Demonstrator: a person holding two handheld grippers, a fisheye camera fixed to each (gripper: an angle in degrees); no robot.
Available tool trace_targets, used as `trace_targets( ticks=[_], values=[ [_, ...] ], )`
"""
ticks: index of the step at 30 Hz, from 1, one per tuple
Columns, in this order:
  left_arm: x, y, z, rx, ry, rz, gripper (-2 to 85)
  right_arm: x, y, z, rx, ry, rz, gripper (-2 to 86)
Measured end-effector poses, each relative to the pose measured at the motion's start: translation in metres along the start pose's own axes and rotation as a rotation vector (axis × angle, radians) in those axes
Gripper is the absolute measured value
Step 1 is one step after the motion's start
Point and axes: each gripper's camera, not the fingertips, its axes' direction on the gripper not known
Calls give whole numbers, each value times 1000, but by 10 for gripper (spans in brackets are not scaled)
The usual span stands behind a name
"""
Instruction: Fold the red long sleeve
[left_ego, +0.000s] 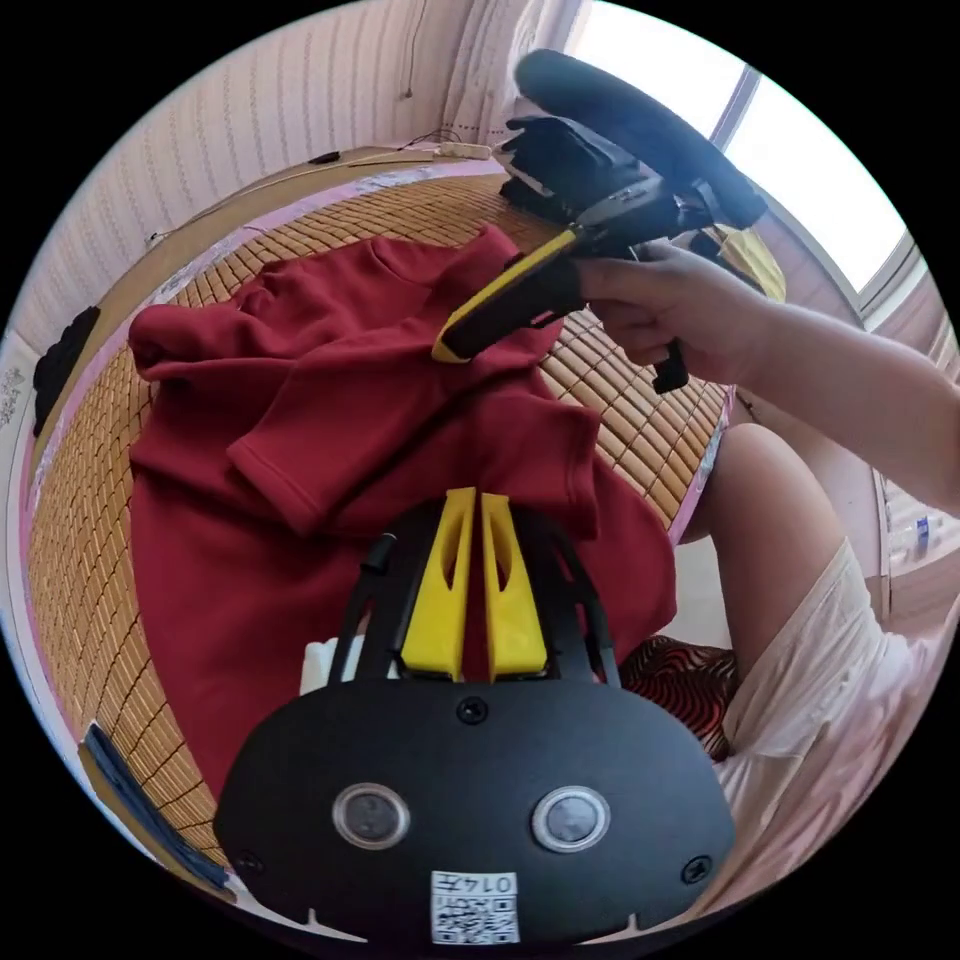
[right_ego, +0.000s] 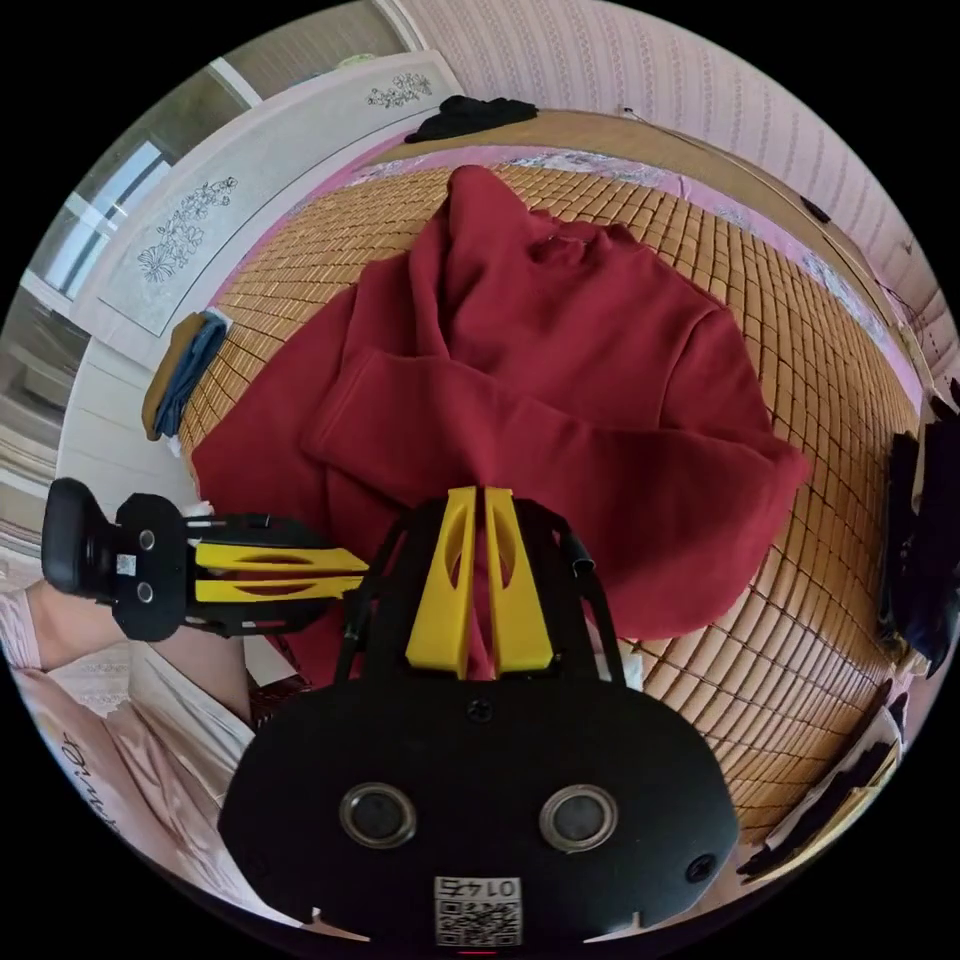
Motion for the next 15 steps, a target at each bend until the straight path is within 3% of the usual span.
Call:
trace_targets(
  ticks=[4, 7, 11, 15],
  values=[
    [-50, 37, -82, 214, -7, -161, -9, 32, 31, -81, 196, 61, 66, -4],
    [-109, 89, -148, 293, -209, -372, -9, 74, 66, -134, 272, 241, 194, -4],
    [-178, 169, -221, 330, -578, -785, -8, 125, 113, -167, 213, 608, 487, 2],
    [-188, 202, -246, 397, -589, -924, 1, 120, 123, -172, 280, 588, 513, 23]
  ],
)
